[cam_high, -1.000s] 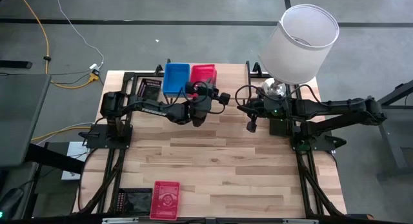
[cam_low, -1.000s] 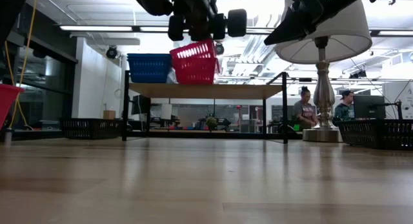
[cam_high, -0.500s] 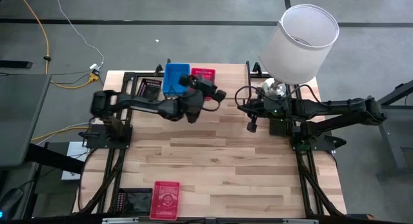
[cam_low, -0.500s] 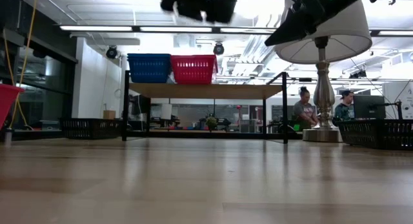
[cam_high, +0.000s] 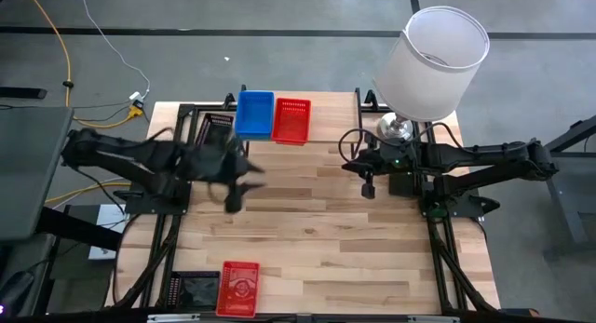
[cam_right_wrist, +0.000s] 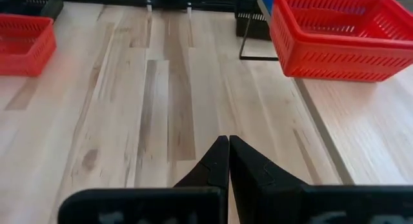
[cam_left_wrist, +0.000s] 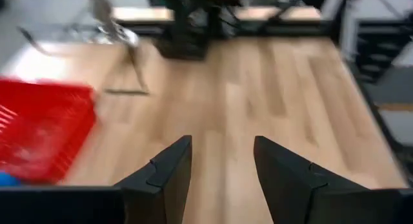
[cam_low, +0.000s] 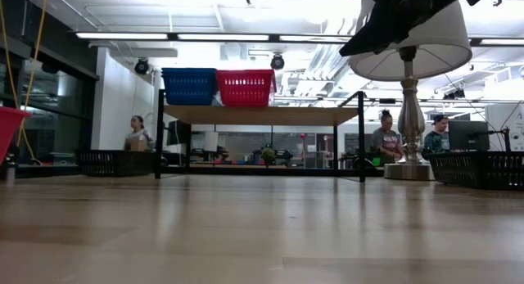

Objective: Stack baskets on shelf by color
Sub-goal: Stack the red bin on top of the red bin on the shelf

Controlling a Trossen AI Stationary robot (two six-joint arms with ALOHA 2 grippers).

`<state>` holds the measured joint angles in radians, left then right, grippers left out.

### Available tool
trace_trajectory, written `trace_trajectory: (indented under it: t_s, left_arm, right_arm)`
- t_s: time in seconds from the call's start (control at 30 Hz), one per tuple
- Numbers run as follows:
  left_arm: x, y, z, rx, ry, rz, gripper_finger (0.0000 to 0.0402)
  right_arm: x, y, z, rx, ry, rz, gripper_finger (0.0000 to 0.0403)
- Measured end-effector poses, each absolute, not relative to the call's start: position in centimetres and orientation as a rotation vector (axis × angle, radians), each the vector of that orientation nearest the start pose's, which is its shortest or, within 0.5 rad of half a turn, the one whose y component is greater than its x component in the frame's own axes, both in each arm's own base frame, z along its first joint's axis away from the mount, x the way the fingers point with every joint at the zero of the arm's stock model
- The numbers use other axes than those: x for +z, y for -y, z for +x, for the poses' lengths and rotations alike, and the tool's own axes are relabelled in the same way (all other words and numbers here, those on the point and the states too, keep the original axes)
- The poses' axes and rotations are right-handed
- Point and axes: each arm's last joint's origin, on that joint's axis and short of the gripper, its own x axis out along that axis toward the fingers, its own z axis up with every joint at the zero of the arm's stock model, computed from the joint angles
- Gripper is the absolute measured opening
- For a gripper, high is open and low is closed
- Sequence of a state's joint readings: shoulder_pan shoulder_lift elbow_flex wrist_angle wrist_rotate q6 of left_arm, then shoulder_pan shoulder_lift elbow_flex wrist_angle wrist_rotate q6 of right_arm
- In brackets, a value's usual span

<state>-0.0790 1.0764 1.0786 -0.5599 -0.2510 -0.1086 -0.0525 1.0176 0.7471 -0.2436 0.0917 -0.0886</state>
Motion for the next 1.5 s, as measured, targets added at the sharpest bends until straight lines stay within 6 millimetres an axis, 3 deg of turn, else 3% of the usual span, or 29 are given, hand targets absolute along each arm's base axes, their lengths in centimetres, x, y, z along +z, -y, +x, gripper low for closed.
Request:
trace_trajectory:
  t_s: [0.2, 0.43, 0.67, 0.83, 1.03, 1.5]
  left_arm:
    - [30.1, 5.8, 20.1, 0.122, -0.635, -0.013, 0.0157]
    - [27.3, 11.3, 21.3, 0.002, -0.777, -0.058, 0.0159]
    - [25.3, 15.4, 22.5, -0.081, -0.891, -0.038, 0.0201]
    - [24.2, 16.4, 23.0, -0.082, -0.938, -0.021, 0.0230]
    - [22.6, 16.9, 23.5, -0.101, -1.030, -0.047, 0.0240]
    - [17.1, 17.0, 25.1, -0.051, -1.266, 0.014, 0.0239]
  right_arm:
    - [27.3, 1.3, 21.7, -0.112, -0.515, -0.027, 0.0000]
    - [27.6, 1.2, 21.9, -0.081, -0.486, 0.055, 0.0000]
    - [27.5, 1.2, 21.8, -0.081, -0.493, 0.098, 0.0031]
    - [27.5, 1.2, 21.8, -0.089, -0.497, 0.116, 0.0102]
    - [27.1, 1.2, 21.6, -0.114, -0.542, 0.107, 0.0169]
    - [26.9, 1.3, 21.4, -0.131, -0.565, 0.102, 0.0183]
